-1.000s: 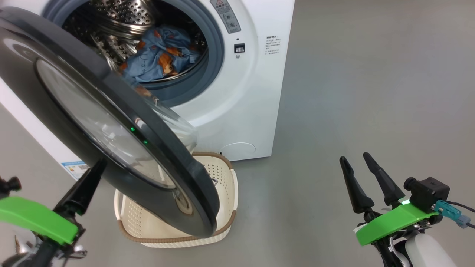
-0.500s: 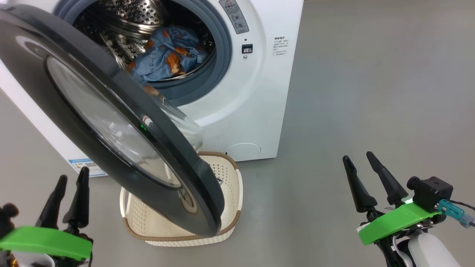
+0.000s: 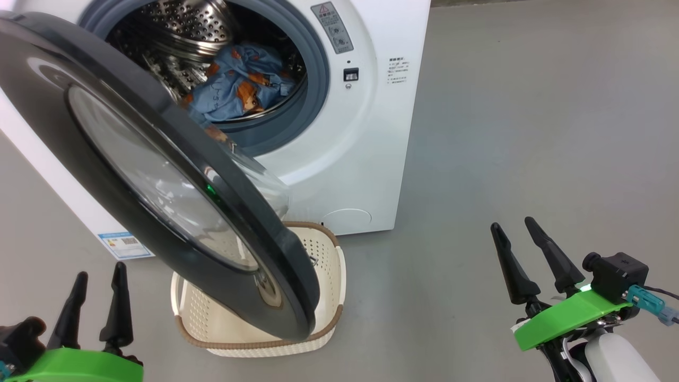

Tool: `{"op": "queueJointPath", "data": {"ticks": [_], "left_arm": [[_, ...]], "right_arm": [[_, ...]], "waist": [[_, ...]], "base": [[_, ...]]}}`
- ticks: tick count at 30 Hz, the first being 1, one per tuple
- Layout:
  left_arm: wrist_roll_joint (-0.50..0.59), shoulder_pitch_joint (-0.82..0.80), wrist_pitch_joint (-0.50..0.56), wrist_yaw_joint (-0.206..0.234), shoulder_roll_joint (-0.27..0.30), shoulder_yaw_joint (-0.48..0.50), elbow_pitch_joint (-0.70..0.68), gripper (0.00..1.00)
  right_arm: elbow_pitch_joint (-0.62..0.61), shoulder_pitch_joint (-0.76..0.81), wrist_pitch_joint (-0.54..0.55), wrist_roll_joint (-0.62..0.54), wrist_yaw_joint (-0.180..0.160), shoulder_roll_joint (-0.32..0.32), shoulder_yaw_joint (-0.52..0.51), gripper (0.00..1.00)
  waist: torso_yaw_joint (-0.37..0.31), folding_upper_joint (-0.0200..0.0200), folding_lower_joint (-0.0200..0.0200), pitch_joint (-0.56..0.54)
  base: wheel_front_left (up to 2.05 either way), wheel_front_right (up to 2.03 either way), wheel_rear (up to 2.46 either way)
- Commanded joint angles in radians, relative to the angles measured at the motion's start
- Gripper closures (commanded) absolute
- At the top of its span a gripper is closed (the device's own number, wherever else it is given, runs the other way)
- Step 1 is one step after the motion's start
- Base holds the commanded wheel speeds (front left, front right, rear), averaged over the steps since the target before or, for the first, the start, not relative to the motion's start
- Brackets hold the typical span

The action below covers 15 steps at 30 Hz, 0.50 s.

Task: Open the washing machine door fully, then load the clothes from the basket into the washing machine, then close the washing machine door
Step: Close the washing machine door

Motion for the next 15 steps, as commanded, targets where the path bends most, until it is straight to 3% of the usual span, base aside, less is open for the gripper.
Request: {"op": "queueJointPath", "data": {"ticks": [1,15], "left_arm": [[0.029,-0.012,-0.013,0.001,0.022,0.047,-0.015,0.00],[0.165,0.030,-0.016,-0.004,-0.060,0.114,-0.054,0.00]], "right_arm": [[-0.026,-0.006,-0.005,0.001,0.002,-0.013,0.020,0.00],[-0.025,0.001,-0.005,0.003,0.002,-0.034,0.024,0.00]], "waist": [[0.000,0.0000,0.0000,-0.003],[0.011,0.0000,0.0000,-0.018]], "base": [[0.00,0.00,0.00],[0.00,0.00,0.00]]}}
